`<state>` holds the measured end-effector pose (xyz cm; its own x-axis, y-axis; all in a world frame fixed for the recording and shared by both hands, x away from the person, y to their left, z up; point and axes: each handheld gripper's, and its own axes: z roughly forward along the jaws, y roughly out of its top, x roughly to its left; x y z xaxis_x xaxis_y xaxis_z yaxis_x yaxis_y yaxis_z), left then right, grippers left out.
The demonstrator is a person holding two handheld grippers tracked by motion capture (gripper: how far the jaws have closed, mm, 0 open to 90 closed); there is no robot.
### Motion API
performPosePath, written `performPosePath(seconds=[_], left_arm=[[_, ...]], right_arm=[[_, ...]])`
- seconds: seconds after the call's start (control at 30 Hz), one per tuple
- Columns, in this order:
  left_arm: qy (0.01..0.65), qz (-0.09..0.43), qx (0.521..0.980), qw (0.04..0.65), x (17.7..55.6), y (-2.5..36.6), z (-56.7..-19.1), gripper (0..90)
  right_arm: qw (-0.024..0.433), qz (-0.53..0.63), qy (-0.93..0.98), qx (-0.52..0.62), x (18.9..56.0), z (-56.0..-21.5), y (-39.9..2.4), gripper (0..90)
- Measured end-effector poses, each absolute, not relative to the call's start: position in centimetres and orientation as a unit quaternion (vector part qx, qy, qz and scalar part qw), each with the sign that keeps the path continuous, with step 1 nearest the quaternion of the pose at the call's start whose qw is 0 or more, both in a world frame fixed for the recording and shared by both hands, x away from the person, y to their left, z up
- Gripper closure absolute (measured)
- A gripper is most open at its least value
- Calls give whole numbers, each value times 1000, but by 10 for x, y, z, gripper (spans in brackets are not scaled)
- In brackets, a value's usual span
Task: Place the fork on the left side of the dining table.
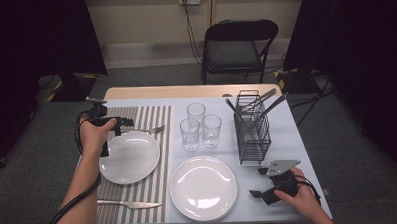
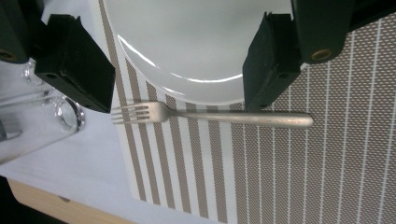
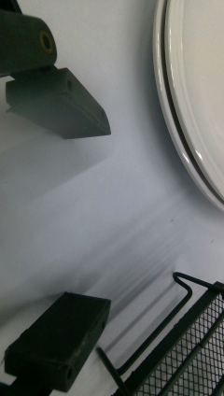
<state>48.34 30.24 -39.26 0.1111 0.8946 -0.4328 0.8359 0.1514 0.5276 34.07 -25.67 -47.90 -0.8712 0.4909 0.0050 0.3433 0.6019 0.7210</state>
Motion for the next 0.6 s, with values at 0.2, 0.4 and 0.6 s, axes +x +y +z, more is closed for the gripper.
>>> performPosePath(seconds=[0.2,0.4,0.6], left_arm=[[649,35,668,362,480,296,-389,214],[647,33,668,365,477,291,-385,201],[640,30,676,365,474,290,-384,199]], right_arm=[[97,380,890,234,341,-479,-257,133],[97,380,890,234,341,-479,-257,134],[97,380,890,234,341,-479,-257,133]])
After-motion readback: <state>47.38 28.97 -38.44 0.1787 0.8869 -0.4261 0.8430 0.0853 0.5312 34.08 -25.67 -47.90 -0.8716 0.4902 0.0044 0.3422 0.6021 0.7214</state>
